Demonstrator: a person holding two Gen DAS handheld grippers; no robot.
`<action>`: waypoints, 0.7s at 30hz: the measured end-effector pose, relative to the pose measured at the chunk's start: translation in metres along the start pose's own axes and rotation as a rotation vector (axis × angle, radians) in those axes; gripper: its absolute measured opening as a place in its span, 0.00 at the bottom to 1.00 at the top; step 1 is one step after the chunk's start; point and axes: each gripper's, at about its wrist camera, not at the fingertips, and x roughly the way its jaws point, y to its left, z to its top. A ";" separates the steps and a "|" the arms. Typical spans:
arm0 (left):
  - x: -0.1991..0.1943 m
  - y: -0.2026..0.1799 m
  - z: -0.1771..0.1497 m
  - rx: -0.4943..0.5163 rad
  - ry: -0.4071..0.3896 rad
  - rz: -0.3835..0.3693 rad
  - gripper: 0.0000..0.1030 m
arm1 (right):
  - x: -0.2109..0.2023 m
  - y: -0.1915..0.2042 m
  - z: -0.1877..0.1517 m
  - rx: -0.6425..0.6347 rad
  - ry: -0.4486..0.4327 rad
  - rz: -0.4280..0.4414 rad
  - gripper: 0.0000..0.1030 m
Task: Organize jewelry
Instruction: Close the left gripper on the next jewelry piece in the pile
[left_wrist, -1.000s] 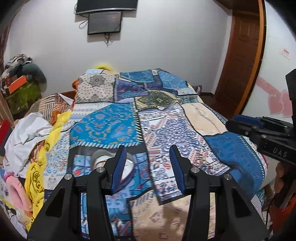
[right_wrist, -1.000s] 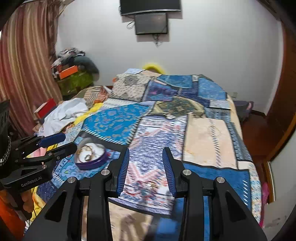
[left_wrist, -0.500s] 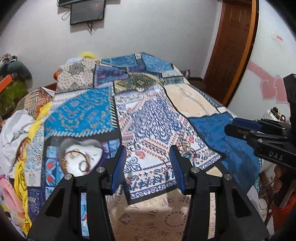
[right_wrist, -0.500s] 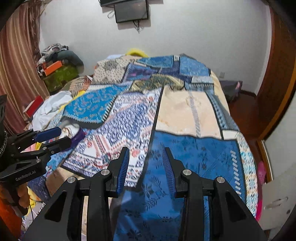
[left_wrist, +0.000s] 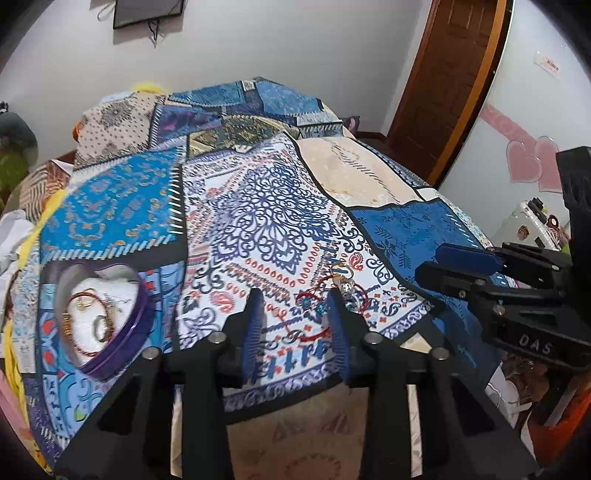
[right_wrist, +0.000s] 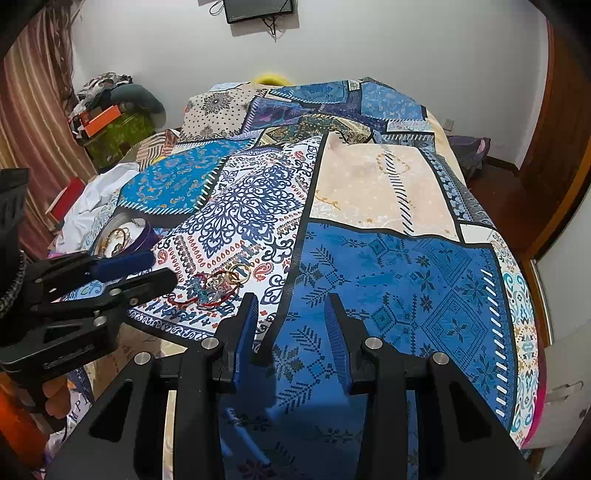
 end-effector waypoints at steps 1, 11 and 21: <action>0.003 -0.001 0.001 -0.003 0.005 -0.003 0.27 | 0.001 -0.001 0.000 0.002 0.002 0.003 0.33; 0.026 0.002 -0.001 -0.067 0.045 -0.041 0.24 | 0.009 -0.004 0.000 0.006 0.016 0.022 0.33; 0.029 0.005 0.000 -0.107 0.045 -0.094 0.03 | 0.006 0.004 0.000 -0.012 0.007 0.028 0.33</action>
